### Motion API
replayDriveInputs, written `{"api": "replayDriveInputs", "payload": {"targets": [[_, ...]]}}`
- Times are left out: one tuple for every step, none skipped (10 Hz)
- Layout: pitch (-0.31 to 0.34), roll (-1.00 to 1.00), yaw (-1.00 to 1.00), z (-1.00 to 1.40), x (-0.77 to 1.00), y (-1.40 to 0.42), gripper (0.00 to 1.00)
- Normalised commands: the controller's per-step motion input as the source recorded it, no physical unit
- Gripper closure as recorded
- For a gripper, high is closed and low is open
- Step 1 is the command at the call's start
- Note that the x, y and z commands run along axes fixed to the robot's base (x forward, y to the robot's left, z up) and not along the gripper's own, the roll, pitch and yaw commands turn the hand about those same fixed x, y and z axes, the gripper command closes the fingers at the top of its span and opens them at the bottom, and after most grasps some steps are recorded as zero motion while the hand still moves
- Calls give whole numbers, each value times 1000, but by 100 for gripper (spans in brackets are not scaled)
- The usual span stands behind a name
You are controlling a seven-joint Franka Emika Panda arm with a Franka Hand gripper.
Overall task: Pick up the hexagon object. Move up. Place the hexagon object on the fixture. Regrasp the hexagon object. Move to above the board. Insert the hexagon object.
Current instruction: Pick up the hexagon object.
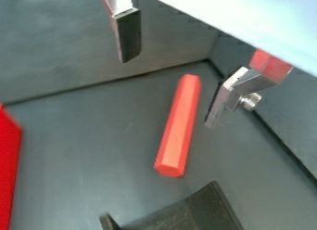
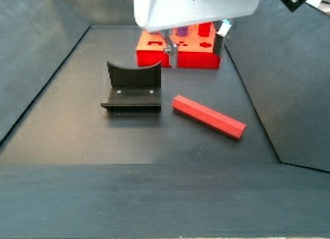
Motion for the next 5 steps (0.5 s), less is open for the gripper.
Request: {"api": "replayDriveInputs", "payload": {"targets": [[-70, -21, 911, -371, 0, -177, 0], [-93, -66, 843, -377, 0, -151, 0], [-171, -131, 786, -471, -26, 11, 0], [-61, -114, 449, -406, 86, 334, 0], [-64, -64, 351, -374, 51, 303, 0]]}}
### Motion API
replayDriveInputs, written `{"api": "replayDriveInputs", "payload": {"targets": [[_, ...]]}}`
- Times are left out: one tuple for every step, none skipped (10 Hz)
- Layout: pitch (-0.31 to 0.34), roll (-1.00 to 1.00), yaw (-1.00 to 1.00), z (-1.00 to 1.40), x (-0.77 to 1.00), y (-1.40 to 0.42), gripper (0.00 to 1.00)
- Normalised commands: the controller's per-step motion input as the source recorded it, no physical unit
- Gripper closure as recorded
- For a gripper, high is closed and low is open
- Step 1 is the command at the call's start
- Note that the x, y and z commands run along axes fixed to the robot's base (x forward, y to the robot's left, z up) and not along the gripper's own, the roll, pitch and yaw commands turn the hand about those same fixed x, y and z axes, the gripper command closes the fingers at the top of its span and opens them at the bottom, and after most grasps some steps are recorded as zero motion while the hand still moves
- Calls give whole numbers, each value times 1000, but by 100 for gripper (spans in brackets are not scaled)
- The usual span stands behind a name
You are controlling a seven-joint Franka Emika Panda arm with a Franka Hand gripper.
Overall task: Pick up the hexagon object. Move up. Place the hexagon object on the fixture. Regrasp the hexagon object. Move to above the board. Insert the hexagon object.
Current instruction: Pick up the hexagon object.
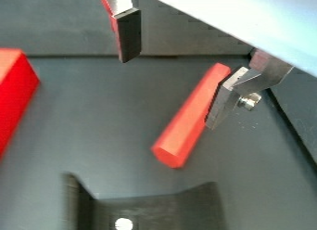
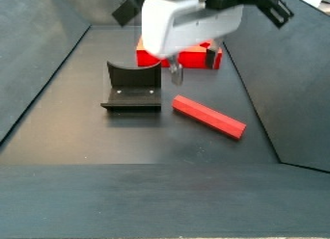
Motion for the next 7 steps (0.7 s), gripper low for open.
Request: {"api": "replayDriveInputs", "payload": {"targets": [[-127, -139, 206, -443, 0, 191, 0], [-199, -243, 83, -514, -11, 209, 0], [-220, -276, 63, -449, -17, 169, 0], [-214, -230, 91, -517, 0, 103, 0], [-149, -193, 109, -557, 20, 106, 0], [-127, -199, 106, -380, 3, 106, 0], [-97, -171, 126, -200, 23, 40, 0]]}}
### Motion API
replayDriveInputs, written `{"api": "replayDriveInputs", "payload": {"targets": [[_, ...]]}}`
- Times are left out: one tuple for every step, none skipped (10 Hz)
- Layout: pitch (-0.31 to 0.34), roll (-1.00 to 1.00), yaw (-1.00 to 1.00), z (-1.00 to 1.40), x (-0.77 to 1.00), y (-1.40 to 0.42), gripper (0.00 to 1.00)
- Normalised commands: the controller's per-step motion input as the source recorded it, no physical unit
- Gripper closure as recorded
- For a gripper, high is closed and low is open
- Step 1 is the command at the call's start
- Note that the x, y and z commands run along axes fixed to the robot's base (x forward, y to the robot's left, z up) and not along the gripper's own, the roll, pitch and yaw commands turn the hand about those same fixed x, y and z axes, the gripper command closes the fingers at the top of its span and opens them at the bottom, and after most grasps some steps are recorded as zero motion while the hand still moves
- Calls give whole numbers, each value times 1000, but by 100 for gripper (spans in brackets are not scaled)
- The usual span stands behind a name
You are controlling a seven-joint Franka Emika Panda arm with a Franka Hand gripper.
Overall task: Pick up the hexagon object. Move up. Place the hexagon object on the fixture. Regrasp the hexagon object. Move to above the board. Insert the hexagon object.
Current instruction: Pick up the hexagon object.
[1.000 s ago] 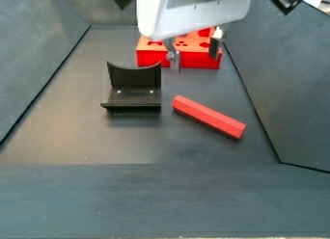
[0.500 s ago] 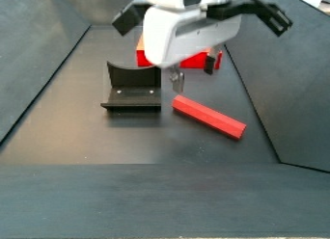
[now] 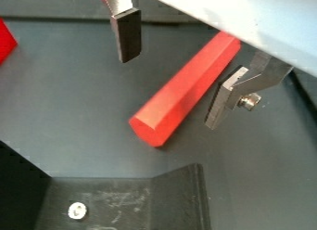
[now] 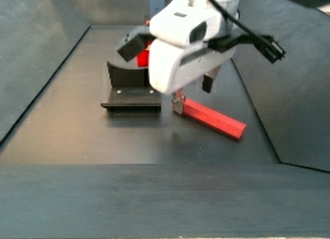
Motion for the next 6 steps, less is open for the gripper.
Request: {"api": "replayDriveInputs", "payload": {"targets": [[-104, -184, 103, -220, 20, 0, 0], [-104, -209, 91, -251, 0, 0, 0], [-150, -187, 74, -311, 0, -11, 0], [-104, -219, 74, -420, 0, 0, 0], [-99, -147, 40, -377, 0, 0, 0], [-14, -153, 23, -294, 29, 0, 0]]}}
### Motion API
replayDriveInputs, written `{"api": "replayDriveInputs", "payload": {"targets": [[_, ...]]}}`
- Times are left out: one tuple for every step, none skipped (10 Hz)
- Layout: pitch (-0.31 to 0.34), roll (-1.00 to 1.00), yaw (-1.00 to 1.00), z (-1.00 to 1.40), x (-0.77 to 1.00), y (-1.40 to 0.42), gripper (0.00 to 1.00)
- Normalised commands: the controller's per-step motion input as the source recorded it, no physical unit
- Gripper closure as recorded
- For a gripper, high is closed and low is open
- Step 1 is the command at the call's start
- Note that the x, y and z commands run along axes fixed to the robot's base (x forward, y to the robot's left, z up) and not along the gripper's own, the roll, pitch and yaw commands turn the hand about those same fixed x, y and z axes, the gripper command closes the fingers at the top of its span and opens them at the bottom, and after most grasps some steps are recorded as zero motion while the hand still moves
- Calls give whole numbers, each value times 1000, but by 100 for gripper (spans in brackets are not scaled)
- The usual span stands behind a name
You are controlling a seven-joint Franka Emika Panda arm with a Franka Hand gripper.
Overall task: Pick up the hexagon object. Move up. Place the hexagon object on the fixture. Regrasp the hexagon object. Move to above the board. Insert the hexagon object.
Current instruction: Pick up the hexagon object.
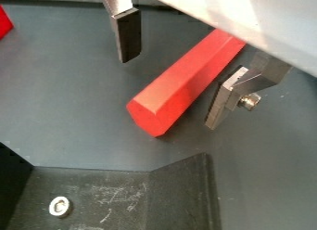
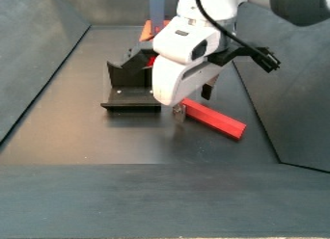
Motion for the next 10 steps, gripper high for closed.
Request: {"api": "replayDriveInputs", "payload": {"targets": [[-43, -71, 14, -200, 0, 0, 0], [0, 1, 0, 0, -20, 0, 0], [0, 14, 0, 0, 0, 0, 0], [0, 0, 0, 0, 0, 0, 100], [0, 0, 0, 0, 0, 0, 100], [0, 0, 0, 0, 0, 0, 100], [0, 0, 0, 0, 0, 0, 100], [0, 0, 0, 0, 0, 0, 100], [0, 0, 0, 0, 0, 0, 100], [0, 0, 0, 0, 0, 0, 100]]}}
